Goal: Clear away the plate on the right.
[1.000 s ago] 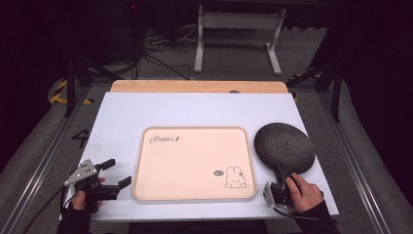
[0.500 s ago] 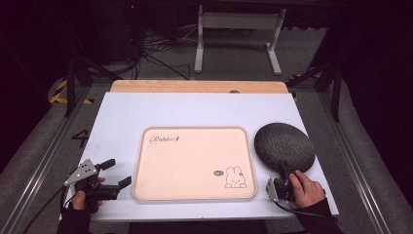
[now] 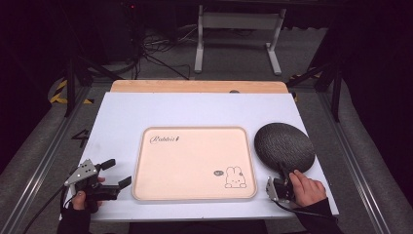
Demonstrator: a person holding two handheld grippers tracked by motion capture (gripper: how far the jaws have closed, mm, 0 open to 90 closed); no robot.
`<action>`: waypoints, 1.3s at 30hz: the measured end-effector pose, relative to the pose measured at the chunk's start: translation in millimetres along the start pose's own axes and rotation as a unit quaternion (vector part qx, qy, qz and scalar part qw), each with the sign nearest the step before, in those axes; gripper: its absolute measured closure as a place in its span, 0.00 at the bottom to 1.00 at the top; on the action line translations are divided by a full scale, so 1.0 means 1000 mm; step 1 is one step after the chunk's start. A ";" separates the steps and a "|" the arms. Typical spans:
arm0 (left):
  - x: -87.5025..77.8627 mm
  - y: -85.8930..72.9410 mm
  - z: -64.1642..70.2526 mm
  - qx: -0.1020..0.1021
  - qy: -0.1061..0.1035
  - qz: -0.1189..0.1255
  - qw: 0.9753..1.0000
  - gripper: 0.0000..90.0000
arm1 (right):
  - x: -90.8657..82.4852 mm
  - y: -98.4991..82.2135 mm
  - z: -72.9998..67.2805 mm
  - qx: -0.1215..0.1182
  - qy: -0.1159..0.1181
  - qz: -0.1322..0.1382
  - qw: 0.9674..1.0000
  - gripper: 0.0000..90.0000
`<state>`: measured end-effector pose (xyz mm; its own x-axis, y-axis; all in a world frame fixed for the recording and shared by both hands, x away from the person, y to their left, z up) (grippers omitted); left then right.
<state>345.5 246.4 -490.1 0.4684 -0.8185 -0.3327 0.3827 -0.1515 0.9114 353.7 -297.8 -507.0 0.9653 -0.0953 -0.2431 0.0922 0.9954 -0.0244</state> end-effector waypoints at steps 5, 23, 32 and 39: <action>0.000 0.000 0.000 0.000 0.000 0.000 1.000 0.05 | 0.000 0.002 -0.001 -0.013 -0.009 -0.002 1.000 0.91; 0.000 0.000 0.000 0.000 0.000 0.000 1.000 0.05 | -0.005 0.002 0.014 0.020 -0.011 -0.012 1.000 0.94; 0.000 0.000 0.000 0.000 0.001 0.000 1.000 0.04 | -0.013 0.000 0.028 0.032 -0.027 -0.017 0.999 0.94; 0.000 0.000 0.000 -0.001 0.001 -0.001 1.000 0.04 | -0.021 0.003 0.035 0.025 -0.038 -0.009 0.999 0.94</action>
<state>345.6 246.4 -490.2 0.4695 -0.8172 -0.3343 0.3843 -0.1517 0.9107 342.3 -292.7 -467.6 0.9788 -0.1157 -0.1692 0.1210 0.9924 0.0213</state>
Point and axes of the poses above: each handheld gripper's, and its own axes: x roughly forward along the jaws, y roughly out of its top, z roughly to its right, the point moved 5 cm from there along x, roughly forward along the jaws, and after that the axes turned 11 degrees about -y, right-handed, at the moved point
